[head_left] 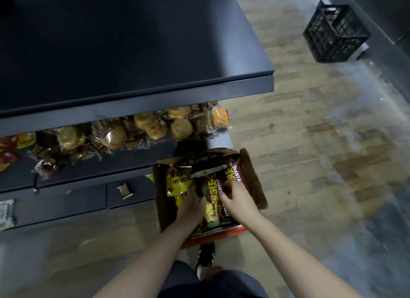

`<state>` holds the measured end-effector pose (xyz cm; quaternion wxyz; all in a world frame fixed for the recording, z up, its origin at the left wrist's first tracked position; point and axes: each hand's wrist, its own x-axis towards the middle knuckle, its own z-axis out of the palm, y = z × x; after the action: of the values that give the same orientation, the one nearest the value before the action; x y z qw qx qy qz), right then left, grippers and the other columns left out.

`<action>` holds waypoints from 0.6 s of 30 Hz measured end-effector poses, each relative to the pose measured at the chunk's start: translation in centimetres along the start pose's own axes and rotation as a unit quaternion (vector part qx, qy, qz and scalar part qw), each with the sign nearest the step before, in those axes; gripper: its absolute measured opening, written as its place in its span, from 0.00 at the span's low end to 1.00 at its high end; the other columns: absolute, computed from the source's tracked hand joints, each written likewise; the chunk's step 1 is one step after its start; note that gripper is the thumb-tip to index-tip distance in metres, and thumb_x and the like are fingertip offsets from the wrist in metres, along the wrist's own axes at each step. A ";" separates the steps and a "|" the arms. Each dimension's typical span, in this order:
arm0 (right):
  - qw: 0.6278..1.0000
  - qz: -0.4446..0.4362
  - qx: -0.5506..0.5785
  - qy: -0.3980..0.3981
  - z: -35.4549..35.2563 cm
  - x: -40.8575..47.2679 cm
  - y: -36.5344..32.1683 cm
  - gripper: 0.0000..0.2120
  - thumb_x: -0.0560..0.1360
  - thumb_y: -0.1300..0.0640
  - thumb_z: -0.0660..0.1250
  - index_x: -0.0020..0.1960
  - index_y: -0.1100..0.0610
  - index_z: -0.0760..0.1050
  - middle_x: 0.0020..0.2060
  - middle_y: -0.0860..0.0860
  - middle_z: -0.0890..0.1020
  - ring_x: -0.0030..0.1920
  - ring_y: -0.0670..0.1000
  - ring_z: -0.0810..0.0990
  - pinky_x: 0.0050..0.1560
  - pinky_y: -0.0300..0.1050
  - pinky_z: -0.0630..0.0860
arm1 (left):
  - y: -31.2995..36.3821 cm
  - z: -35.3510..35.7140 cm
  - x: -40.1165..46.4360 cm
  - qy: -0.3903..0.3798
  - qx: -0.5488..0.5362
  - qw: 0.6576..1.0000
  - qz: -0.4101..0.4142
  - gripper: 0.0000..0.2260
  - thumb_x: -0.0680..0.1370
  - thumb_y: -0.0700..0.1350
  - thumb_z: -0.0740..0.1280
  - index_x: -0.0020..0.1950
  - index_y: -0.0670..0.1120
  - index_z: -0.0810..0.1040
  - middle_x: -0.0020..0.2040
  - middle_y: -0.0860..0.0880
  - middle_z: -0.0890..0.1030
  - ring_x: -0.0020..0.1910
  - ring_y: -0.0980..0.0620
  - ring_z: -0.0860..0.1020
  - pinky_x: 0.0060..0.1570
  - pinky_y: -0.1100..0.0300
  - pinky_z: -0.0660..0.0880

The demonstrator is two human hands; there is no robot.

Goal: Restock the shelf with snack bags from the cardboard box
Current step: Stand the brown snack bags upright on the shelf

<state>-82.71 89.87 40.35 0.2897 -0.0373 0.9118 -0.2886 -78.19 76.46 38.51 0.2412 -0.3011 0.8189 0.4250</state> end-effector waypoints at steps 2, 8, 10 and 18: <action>1.000 0.014 0.000 -0.012 0.8 0.2 0.1 0.23 0.76 0.49 0.63 0.67 0.59 0.66 0.62 0.56 0.71 0.61 0.55 0.73 0.59 0.47 0.71 | -0.1 0.3 0.4 0.002 0.000 1.000 -0.011 0.19 0.79 0.46 0.60 0.69 0.44 0.63 0.63 0.42 0.74 0.61 0.42 0.73 0.59 0.49 0.71; 0.994 0.072 -0.081 -0.002 3.4 0.7 -2.0 0.39 0.73 0.37 0.63 0.73 0.58 0.55 0.64 0.60 0.63 0.66 0.62 0.64 0.58 0.55 0.71 | 0.4 -0.4 0.2 0.010 0.049 0.998 0.036 0.13 0.80 0.42 0.56 0.63 0.47 0.73 0.60 0.45 0.78 0.59 0.46 0.75 0.58 0.54 0.72; 0.991 0.080 -0.108 0.001 4.3 0.7 -2.6 0.42 0.72 0.35 0.63 0.75 0.57 0.51 0.66 0.60 0.61 0.66 0.62 0.62 0.57 0.55 0.72 | 0.5 -1.3 -0.3 0.070 0.108 0.990 0.052 0.14 0.79 0.41 0.56 0.61 0.50 0.75 0.60 0.48 0.77 0.59 0.48 0.74 0.57 0.54 0.73; 0.991 0.081 -0.107 0.029 5.2 0.9 -2.4 0.40 0.73 0.42 0.66 0.75 0.55 0.50 0.65 0.60 0.62 0.65 0.60 0.65 0.58 0.54 0.74 | 0.6 -4.6 2.2 0.208 0.248 0.923 0.210 0.26 0.70 0.34 0.67 0.68 0.45 0.70 0.66 0.45 0.69 0.68 0.41 0.65 0.63 0.45 0.69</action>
<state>-80.86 84.97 37.73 0.2798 0.0140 0.9455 -0.1657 -80.82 72.22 39.78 0.0377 -0.1347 0.9743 0.1767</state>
